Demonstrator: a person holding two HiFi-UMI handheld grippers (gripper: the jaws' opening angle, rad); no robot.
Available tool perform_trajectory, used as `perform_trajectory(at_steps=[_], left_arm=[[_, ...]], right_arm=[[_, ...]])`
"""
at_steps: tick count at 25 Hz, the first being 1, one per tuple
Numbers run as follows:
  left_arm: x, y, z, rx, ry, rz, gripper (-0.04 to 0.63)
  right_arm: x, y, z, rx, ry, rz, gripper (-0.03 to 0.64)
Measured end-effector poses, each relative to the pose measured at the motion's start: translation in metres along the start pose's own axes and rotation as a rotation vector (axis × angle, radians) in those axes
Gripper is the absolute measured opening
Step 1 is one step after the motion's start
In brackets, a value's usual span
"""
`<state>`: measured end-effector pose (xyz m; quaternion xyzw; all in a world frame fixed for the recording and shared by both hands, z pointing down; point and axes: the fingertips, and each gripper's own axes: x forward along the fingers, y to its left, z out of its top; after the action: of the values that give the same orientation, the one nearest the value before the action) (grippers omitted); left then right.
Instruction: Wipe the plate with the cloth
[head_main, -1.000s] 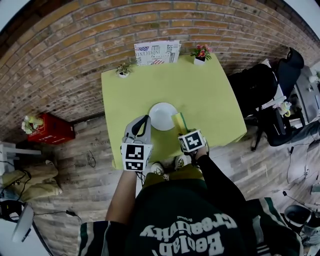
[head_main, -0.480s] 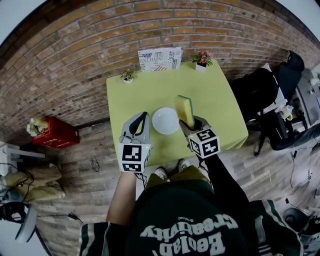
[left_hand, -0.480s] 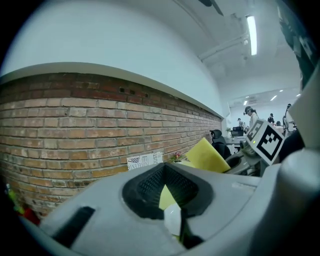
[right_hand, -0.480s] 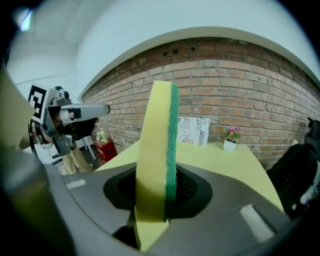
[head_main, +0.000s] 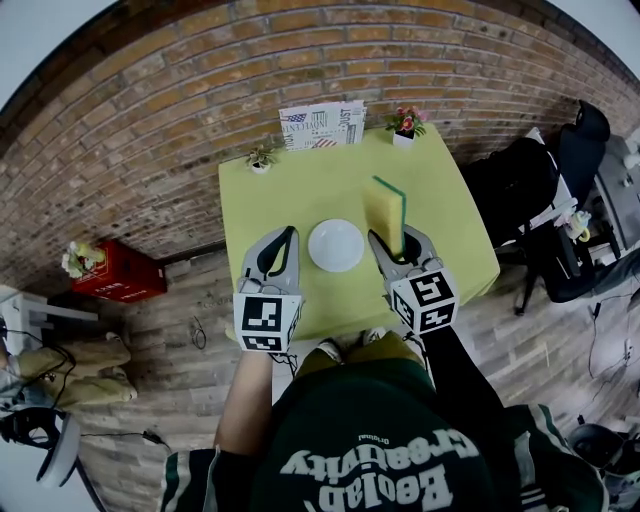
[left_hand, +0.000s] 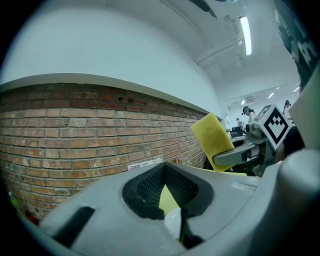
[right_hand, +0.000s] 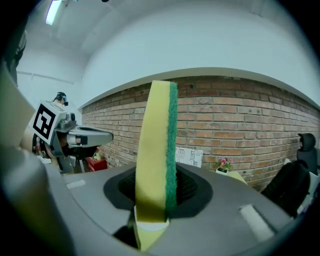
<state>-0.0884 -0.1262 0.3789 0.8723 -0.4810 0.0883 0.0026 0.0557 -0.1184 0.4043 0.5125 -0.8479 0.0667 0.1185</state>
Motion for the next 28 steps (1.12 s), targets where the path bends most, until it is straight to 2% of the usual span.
perform_trajectory(at_steps=[8, 12, 28], left_arm=[[-0.006, 0.004, 0.019, -0.006, -0.041, 0.008, 0.006], [-0.009, 0.007, 0.024, -0.004, -0.047, 0.008, 0.006], [-0.012, 0.011, 0.021, 0.007, -0.038, 0.01, 0.006]], right_arm=[[-0.011, -0.004, 0.02, -0.039, -0.08, -0.042, 0.137], [-0.013, -0.002, 0.026, -0.094, -0.083, -0.072, 0.127], [-0.013, -0.005, 0.019, -0.073, -0.054, -0.11, 0.127]])
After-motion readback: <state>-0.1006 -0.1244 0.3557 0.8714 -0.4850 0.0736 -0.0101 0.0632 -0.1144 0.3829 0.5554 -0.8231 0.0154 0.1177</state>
